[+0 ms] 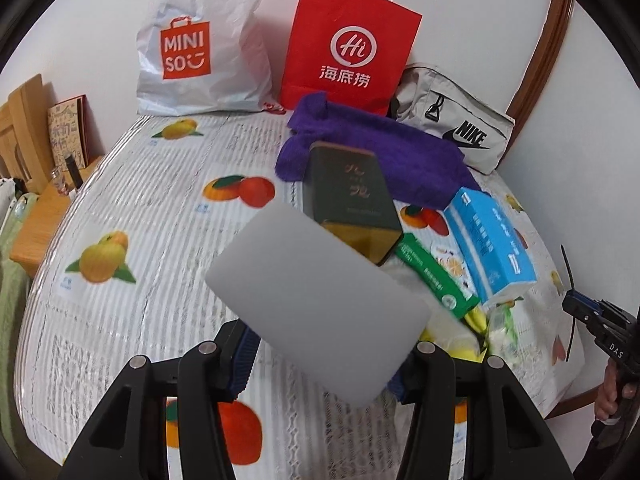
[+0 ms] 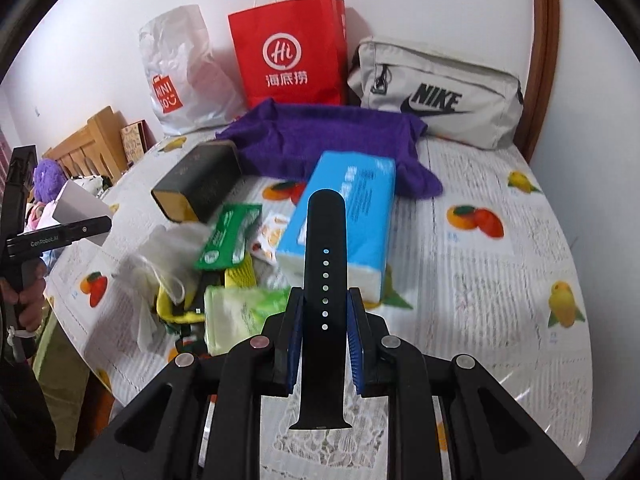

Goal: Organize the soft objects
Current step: 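Lift the strap with the right gripper while the left carries the sponge toward the purple towel, then lower the strap onto the purple towel and open the right gripper while the left sets the sponge there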

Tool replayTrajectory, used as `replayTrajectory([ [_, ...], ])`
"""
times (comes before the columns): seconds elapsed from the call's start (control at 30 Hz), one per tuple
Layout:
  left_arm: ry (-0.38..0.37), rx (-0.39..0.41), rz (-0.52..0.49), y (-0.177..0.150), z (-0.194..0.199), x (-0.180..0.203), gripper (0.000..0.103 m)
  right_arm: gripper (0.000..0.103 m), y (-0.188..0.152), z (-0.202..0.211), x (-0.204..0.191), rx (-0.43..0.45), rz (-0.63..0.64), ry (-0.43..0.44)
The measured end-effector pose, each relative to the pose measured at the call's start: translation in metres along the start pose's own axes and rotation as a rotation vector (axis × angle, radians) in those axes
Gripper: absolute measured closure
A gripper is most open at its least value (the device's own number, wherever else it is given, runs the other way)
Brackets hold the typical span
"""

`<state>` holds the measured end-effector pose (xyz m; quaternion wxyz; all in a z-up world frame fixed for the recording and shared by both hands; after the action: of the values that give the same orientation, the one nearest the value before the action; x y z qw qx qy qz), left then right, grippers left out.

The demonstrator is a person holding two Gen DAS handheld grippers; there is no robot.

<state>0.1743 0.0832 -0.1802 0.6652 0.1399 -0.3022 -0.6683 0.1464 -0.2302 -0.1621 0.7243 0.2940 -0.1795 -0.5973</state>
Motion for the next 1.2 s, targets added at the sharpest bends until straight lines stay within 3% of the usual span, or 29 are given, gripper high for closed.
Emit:
replayTrajectory([
  [0.47,0.02,-0.009,-0.049,0.066,-0.014,0.026,0.053,0.083,0.078,-0.019,0.013,0.032,0.013,-0.025],
  [0.63,-0.017,-0.009,-0.049,0.097,-0.027,0.033,0.053,0.082,0.113,-0.037,0.02,0.036,0.004,-0.017],
  [0.93,-0.037,-0.046,-0.066,0.153,-0.073,0.042,0.053,0.082,0.17,-0.092,0.039,0.014,-0.031,-0.002],
  [1.2,-0.079,-0.068,-0.119,0.202,-0.129,0.047,0.053,0.082,0.194,-0.148,0.058,-0.042,-0.05,0.005],
])
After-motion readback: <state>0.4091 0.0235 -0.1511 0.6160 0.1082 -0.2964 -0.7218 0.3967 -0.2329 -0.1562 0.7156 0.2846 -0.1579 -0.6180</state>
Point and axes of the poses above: each gripper's, at about its wrist camera, not at the fingertips, and z roughly against the way its jaws point, x to its right, y to its top, the point moved 7 cm from there along -z, roughly the way its jaws point, and after that the axes turned 2 degrees about -x, right-handed, at the moved point
